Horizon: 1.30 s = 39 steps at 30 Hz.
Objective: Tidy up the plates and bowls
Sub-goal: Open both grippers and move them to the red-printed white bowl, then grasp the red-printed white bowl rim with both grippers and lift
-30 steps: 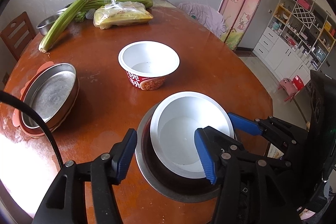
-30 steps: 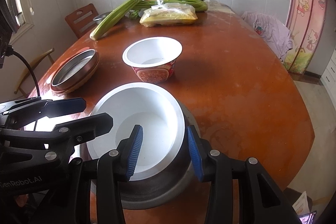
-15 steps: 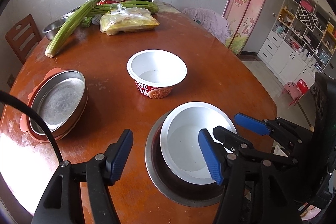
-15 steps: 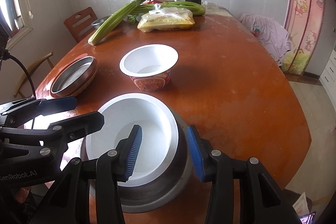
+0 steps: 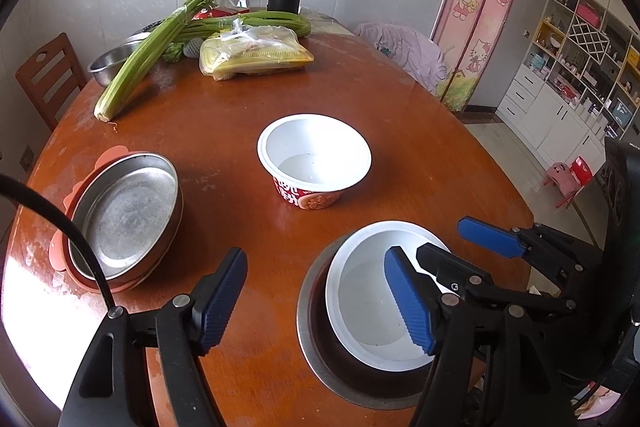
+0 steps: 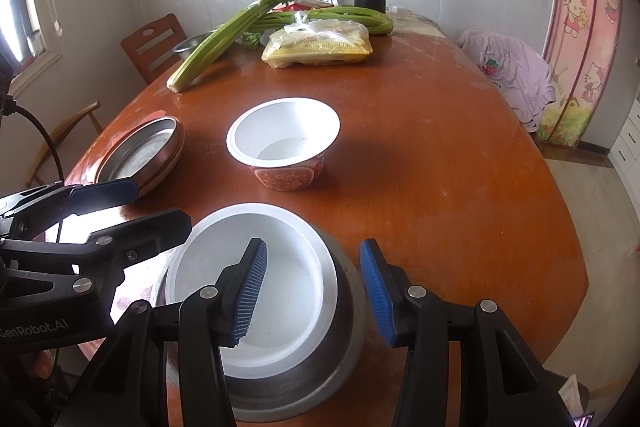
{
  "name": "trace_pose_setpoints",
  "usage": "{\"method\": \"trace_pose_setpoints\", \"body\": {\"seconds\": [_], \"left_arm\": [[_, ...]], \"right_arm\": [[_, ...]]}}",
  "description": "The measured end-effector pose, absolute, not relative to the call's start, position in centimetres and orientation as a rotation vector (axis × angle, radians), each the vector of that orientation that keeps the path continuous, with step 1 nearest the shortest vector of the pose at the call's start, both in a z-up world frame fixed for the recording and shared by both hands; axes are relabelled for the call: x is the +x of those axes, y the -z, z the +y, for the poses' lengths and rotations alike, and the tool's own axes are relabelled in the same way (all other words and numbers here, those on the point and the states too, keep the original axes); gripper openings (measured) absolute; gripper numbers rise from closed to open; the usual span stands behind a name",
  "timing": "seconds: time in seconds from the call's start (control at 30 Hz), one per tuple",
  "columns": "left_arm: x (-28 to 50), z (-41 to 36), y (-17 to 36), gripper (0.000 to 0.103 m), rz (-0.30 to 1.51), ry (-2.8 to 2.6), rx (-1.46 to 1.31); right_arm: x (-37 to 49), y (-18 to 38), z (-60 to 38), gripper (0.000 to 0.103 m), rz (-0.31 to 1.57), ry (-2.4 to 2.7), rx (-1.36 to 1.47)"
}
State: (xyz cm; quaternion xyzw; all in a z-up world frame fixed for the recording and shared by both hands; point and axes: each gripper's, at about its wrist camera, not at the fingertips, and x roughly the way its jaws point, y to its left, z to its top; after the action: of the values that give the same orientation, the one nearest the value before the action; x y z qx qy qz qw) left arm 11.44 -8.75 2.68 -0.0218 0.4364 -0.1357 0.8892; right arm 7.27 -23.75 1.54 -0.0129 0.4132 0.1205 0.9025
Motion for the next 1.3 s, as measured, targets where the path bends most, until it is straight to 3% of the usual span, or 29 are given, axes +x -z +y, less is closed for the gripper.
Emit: {"method": "trace_pose_setpoints", "body": {"seconds": [0.77,1.3], "left_arm": [[15.2,-6.8,-4.9,0.077,0.877,0.24,-0.012],[20.0,-6.6,-4.0,0.077,0.922,0.214,-0.017]], "right_arm": [[10.6,-4.7,-23.2,0.061,0.806,-0.225,-0.002],[14.1,-5.5,-24.0,0.062,0.796,-0.209,0.029]]}}
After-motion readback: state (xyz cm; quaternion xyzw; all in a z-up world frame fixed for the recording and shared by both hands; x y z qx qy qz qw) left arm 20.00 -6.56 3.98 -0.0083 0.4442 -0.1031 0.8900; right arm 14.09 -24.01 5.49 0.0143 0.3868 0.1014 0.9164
